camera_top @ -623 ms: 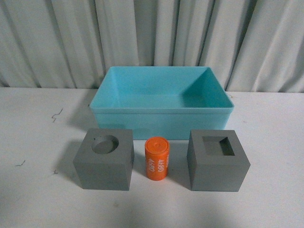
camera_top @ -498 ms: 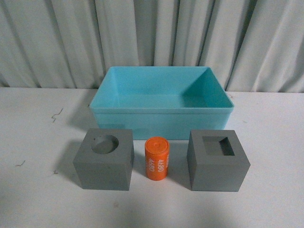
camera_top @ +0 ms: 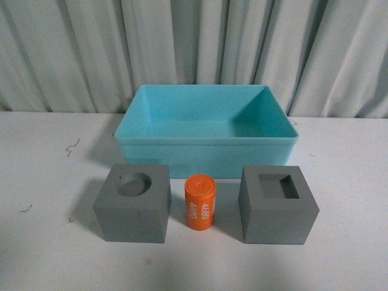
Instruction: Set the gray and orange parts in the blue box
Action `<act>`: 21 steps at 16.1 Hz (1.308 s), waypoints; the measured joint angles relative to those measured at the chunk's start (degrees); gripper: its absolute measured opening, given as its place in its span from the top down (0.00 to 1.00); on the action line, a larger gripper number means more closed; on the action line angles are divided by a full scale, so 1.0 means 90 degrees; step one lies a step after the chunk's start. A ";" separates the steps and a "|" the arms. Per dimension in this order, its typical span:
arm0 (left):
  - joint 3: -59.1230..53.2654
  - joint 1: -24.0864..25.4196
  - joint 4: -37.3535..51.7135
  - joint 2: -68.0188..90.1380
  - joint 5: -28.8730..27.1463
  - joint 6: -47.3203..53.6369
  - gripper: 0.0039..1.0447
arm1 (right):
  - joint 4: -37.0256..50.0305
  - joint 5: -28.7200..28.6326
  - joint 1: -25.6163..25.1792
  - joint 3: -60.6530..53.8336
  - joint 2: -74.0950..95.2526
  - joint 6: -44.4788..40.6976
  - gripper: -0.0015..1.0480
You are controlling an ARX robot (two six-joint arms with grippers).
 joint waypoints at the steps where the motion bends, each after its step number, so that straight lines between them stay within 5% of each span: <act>1: 0.0000 0.0000 0.0000 0.0000 0.0000 0.0000 0.06 | 0.0000 0.0000 0.0000 0.0000 0.0000 0.0000 0.06; 21: 0.0000 0.0000 -0.0002 0.0000 0.0000 0.0000 0.06 | 0.0000 0.0000 0.0000 0.0000 0.0000 0.0000 0.06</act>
